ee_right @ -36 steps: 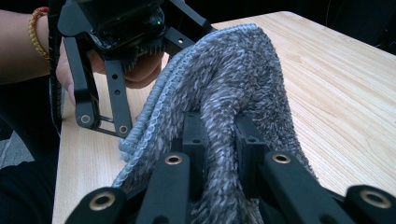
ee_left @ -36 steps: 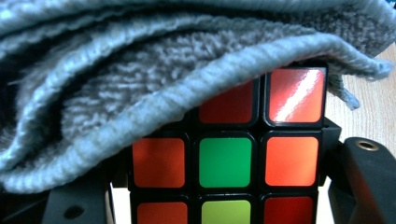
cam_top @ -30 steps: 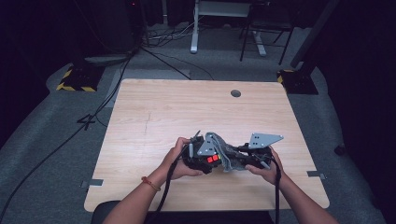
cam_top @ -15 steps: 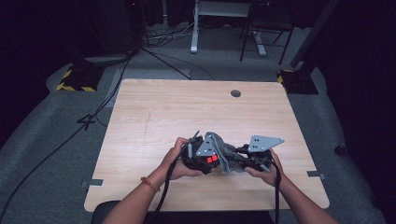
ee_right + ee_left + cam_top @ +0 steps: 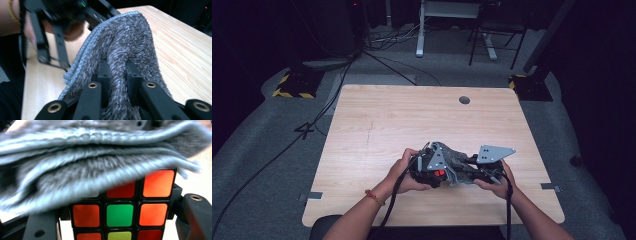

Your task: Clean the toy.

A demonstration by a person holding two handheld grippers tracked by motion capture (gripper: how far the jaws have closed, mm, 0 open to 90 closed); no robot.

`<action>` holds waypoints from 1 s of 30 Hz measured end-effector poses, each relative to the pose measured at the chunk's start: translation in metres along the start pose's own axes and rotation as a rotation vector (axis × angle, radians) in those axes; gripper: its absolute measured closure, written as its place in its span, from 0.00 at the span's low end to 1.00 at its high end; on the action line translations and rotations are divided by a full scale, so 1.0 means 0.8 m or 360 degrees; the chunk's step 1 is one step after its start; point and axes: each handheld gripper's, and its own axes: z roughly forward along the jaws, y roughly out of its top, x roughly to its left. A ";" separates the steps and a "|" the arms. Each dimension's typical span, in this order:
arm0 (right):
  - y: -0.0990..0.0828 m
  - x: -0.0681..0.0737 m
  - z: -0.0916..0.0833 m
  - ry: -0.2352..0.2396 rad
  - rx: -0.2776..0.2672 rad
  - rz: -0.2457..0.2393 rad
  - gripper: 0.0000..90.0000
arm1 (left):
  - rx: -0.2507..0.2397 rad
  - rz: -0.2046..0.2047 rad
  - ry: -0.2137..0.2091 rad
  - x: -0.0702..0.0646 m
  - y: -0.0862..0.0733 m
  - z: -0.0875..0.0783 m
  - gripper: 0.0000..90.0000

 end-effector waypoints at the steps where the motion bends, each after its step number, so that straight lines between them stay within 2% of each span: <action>1: -0.001 -0.002 0.000 -0.0012 0.0011 0.0005 0.87 | -0.0009 -0.0009 -0.0004 0.002 -0.001 -0.003 0.37; 3: -0.006 -0.009 0.001 -0.0016 0.0019 0.0046 0.87 | -0.0034 -0.0018 -0.0002 0.004 -0.002 -0.008 0.37; 6: -0.009 -0.014 0.002 -0.0030 0.0034 0.0066 0.87 | -0.0068 -0.0042 0.0007 0.007 -0.003 -0.018 0.37; 8: -0.009 -0.016 0.001 -0.0029 0.0047 0.0067 0.87 | -0.0098 -0.0048 0.0007 0.010 -0.003 -0.025 0.37; 11: -0.008 -0.015 0.000 -0.0021 0.0037 0.0066 0.87 | -0.0103 -0.0041 0.0017 0.011 -0.004 -0.030 0.37; 18: 0.002 -0.001 -0.004 -0.0009 0.0009 0.0003 0.87 | -0.0052 -0.0021 -0.0002 0.004 -0.001 -0.015 0.37; 21: 0.008 0.008 -0.007 0.0044 -0.0003 -0.0028 0.87 | -0.0030 -0.0004 -0.0030 -0.004 0.002 -0.005 0.37; 24: 0.013 0.015 -0.007 0.0058 -0.0006 -0.0053 0.87 | 0.0011 0.0022 -0.0025 -0.009 0.005 0.004 0.37; 28: 0.010 0.011 -0.006 0.0044 -0.0004 -0.0038 0.87 | 0.0005 0.0017 -0.0017 -0.008 0.005 0.004 0.37; 30: 0.008 0.008 -0.006 0.0005 0.0013 -0.0048 0.87 | 0.0010 0.0014 -0.0008 -0.008 0.005 0.001 0.37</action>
